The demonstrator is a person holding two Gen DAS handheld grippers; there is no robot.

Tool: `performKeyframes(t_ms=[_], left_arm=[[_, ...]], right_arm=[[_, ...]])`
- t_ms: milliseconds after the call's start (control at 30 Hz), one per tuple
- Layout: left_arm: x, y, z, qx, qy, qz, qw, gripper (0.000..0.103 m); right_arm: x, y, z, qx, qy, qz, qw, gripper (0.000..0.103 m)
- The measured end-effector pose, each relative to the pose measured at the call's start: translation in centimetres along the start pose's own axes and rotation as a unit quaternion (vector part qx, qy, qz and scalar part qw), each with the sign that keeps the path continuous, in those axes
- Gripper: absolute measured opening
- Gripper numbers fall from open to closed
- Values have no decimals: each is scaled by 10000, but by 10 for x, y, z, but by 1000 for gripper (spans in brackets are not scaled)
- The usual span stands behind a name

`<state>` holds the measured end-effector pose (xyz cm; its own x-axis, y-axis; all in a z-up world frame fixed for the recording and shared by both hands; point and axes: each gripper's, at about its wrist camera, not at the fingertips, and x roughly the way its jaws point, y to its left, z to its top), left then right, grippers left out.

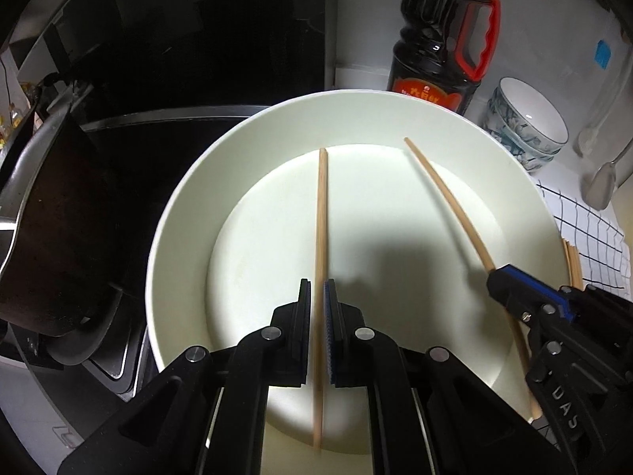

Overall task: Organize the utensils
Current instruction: 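Lower the chopstick into the white dish and open the right gripper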

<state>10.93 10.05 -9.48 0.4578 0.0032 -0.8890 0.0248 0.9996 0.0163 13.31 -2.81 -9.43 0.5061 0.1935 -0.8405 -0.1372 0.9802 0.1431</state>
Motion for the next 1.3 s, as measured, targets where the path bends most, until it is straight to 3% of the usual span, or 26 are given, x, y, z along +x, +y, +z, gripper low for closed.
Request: performKeyframes(t_ms=[33,100,133,167,500,667,1300], left_arm=[[-1,1,-1,-1,-8,30,10000,10],[-4,3,-2,-27,-26,86,10000,29],[-6,5,-3,-52,-60,115,9999,54],[-10,7,-4,-99,-157,159,9997,67],[-33,8,-14,-174,-230,168,9994,66],[-43,4,-19,-161,-273,150,9994,73],[-89,-35,-48,75,-558,25,9984,81]], right_arm=[[-1,0,0,-16,2,-30,10000,6],[-6,0,-1,-34,-35,-52,10000,11],[-8,0,-2,-40,-57,-79,9999,13],[-11,0,-2,-35,-89,-109,9999,17],[-38,-3,-16,-20,-279,-190,9994,26],[-53,-9,-24,65,-380,-224,9990,30],[-113,-42,-71,420,-695,-446,9957,44]])
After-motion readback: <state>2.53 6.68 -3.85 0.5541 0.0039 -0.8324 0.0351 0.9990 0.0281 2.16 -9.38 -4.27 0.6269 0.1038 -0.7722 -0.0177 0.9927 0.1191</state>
